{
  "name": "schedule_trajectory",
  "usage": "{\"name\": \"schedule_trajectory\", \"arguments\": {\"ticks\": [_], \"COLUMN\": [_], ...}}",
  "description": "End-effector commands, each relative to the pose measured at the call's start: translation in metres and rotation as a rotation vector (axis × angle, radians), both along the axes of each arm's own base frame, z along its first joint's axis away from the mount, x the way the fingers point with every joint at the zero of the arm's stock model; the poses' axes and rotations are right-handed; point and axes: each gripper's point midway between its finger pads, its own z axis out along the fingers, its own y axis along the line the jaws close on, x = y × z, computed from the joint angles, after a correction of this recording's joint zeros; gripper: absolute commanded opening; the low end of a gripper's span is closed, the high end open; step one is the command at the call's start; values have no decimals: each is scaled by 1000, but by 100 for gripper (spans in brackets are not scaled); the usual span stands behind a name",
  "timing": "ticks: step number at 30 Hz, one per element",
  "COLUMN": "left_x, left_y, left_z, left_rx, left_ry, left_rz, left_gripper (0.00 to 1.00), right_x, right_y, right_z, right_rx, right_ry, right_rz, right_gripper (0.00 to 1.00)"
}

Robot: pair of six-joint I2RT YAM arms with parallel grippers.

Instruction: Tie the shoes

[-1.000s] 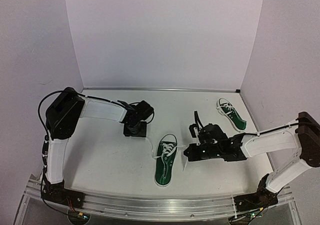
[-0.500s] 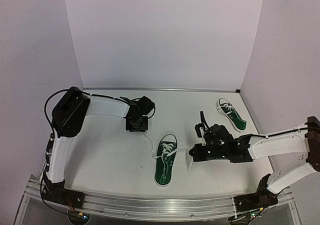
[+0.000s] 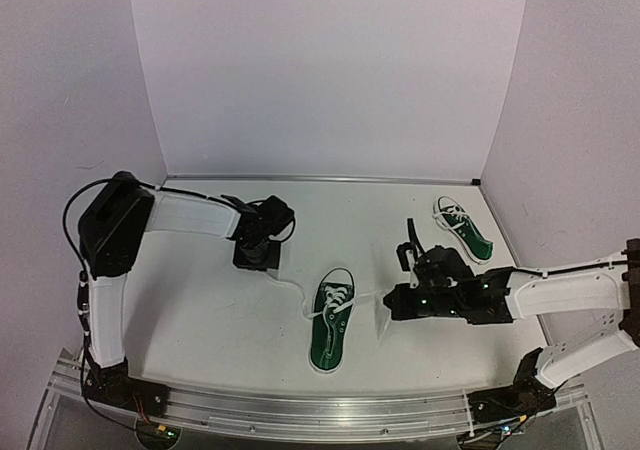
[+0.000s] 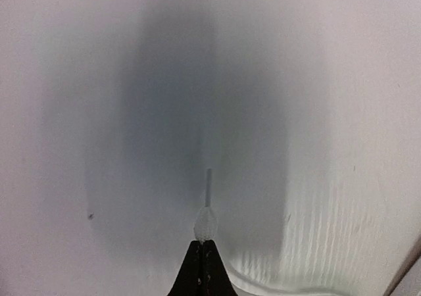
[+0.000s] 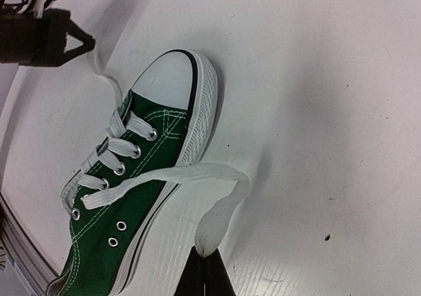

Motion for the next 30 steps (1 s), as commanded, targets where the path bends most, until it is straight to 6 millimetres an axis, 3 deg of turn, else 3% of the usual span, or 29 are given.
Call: {"name": "schedule_trajectory", "arguments": {"ticks": [1,8,12,14,18,24,30], "left_x": [-12,-59,-91,-105,-134,-177,-199], "left_y": [3,-2,1,1,-3,-7,0], "left_z": [89,168,216,229,247,255,262], "left_rx": [-130,-342,-473,-505,-558,-667,-724], "left_ry": [-179,-372,-493,-515,-556,-600,-660], "left_rz": [-94,-285,-397,-447,-559,-725,-806], "left_gripper": [0,0,0,0,0,0,0], "right_x": [3,10,17,19,24,39,53], "right_y": [-10,2,18,29,62,116,166], "right_z": [19,47,63,69,85,119,113], "right_rx": [-8,-17,-26,-22,20,162,302], "right_ry": [-50,-113,-143,-150,-157,-156,-53], "right_rz": [-33,24,79,119,218,283,286], "right_gripper": [0,0,0,0,0,0,0]}}
